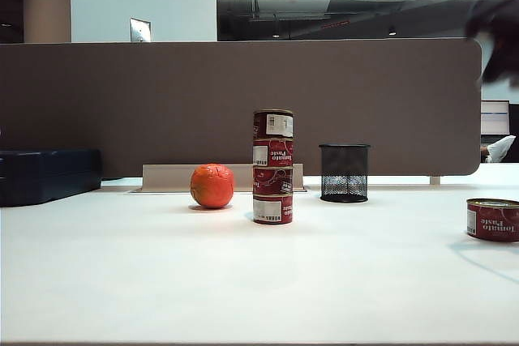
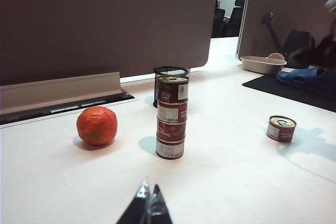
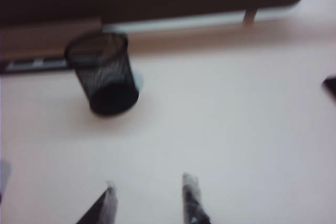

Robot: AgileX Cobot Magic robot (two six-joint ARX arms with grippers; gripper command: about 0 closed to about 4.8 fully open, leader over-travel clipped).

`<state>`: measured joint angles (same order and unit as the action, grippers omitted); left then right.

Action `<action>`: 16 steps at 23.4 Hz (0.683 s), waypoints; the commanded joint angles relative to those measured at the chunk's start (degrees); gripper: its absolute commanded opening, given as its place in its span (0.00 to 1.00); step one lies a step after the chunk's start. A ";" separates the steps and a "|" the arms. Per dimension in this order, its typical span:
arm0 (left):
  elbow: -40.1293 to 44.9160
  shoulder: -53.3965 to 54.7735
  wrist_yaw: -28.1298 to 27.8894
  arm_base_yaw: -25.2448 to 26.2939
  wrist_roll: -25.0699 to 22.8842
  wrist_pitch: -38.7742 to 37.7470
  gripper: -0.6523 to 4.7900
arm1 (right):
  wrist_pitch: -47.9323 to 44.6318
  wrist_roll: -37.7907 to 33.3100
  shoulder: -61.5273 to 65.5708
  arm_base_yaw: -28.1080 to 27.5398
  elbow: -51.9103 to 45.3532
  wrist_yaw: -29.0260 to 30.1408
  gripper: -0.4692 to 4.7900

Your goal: Take a can of tomato sauce from the stacked ones and place it on the table.

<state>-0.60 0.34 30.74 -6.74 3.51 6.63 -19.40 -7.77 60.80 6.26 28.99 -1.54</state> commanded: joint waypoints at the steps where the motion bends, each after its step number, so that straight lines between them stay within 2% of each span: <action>1: -0.11 0.04 -2.73 0.04 -0.04 0.68 0.11 | 2.71 0.74 -5.09 -1.70 0.13 -0.26 0.32; 2: -0.11 0.04 -4.22 0.04 -0.04 0.68 0.11 | 4.22 0.74 -6.86 -2.36 0.13 -0.26 0.24; 6: -0.11 0.04 -10.25 0.04 -0.04 0.68 0.11 | 10.73 0.76 -12.81 -4.68 0.11 -0.22 0.11; 9: -0.11 0.04 -13.94 0.04 -0.04 0.68 0.11 | 15.76 0.79 -16.81 -6.69 0.11 0.17 0.09; 11: -0.11 0.04 -19.28 0.04 -0.04 0.68 0.11 | 20.33 1.90 -21.49 -7.93 -0.02 0.22 0.09; 13: -0.11 0.04 -23.23 0.04 -0.04 0.66 0.11 | 21.14 5.29 -25.31 -7.91 -0.59 0.61 0.09; 16: -0.09 0.04 -25.88 0.04 -0.04 0.66 0.11 | 21.64 5.92 -28.98 -7.89 -1.51 1.90 0.09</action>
<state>-0.58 0.34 6.63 -6.74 3.51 6.61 2.26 -2.59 33.12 -1.72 27.79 -0.32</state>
